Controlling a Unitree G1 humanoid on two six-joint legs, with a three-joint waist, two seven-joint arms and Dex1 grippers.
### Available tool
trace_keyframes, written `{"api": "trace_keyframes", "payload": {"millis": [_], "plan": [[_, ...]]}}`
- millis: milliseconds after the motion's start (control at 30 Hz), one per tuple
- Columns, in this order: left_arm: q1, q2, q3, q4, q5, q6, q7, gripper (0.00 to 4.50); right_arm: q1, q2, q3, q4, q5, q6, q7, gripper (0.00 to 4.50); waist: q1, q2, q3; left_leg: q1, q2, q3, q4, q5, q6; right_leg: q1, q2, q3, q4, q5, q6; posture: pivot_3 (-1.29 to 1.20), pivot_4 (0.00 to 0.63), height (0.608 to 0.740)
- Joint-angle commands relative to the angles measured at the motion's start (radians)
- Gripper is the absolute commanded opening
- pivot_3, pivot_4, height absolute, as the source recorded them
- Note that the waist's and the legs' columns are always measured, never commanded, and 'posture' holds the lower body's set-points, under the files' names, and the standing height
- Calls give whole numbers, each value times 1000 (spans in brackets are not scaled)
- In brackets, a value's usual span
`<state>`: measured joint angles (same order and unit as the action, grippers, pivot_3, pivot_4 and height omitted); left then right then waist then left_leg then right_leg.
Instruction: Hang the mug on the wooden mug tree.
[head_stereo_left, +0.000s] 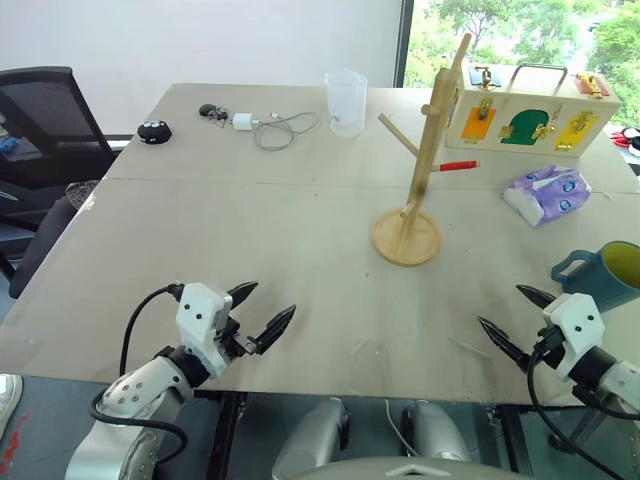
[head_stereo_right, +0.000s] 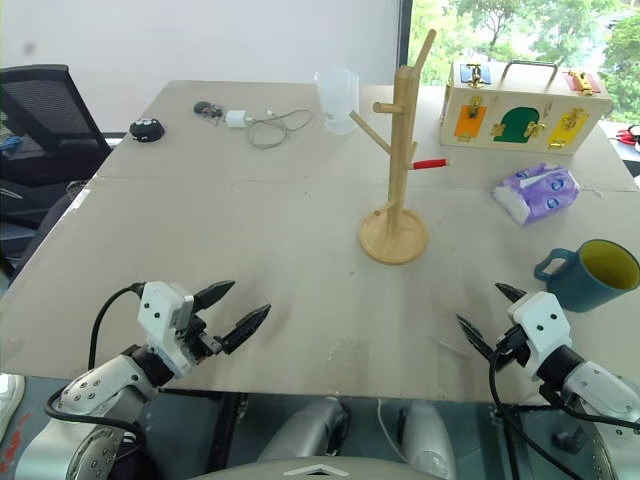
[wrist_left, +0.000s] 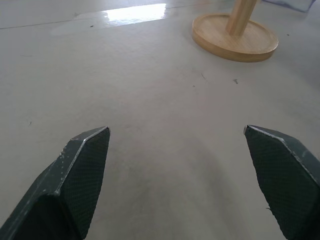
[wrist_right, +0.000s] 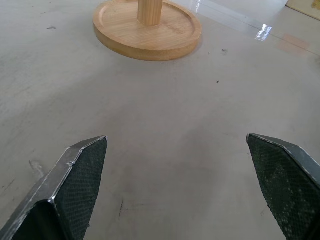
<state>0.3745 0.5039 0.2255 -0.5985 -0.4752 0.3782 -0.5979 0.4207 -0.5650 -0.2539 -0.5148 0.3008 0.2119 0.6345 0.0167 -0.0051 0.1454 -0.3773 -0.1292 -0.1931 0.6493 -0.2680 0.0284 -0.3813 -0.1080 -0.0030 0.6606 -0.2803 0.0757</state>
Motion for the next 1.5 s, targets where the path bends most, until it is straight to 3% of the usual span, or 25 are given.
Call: {"api": "trace_keyframes", "payload": {"millis": [33,133,433,633,900,1500], "plan": [[-29,52,39,-35,-83,18,-73,4408,17,33,-28,-81,-16,22,-72,4500,0,0,0,0,0,0,0,0,0,0,0,0,0,0,0,0,150,740],[-102,126,44,-34,-209,54,-198,4408,-1,138,4,-170,-135,162,-298,4500,8,0,0,-2,1,-2,0,2,-3,-2,0,-2,1,0,0,0,150,740],[-293,288,26,-14,-328,105,-373,4408,-81,350,-14,-219,-176,368,-554,4500,-2,1,0,-2,0,4,-3,1,-3,-7,2,5,1,0,0,0,150,740],[-382,319,-5,-13,-367,153,-404,4408,-150,368,-13,-83,-207,300,-577,4500,-7,2,0,-1,1,8,-6,2,-3,-9,4,9,1,0,0,0,150,740],[-384,322,11,-31,-372,171,-394,4408,-252,397,-20,75,-231,198,-632,4500,-20,2,0,-1,2,11,-8,2,-3,-13,4,14,2,0,-1,0,150,740],[-353,320,50,-57,-408,162,-403,4408,-422,410,9,38,-281,306,-705,4500,-29,2,0,-1,3,14,-8,2,-3,-14,5,17,3,1,-1,0,150,740]]}}
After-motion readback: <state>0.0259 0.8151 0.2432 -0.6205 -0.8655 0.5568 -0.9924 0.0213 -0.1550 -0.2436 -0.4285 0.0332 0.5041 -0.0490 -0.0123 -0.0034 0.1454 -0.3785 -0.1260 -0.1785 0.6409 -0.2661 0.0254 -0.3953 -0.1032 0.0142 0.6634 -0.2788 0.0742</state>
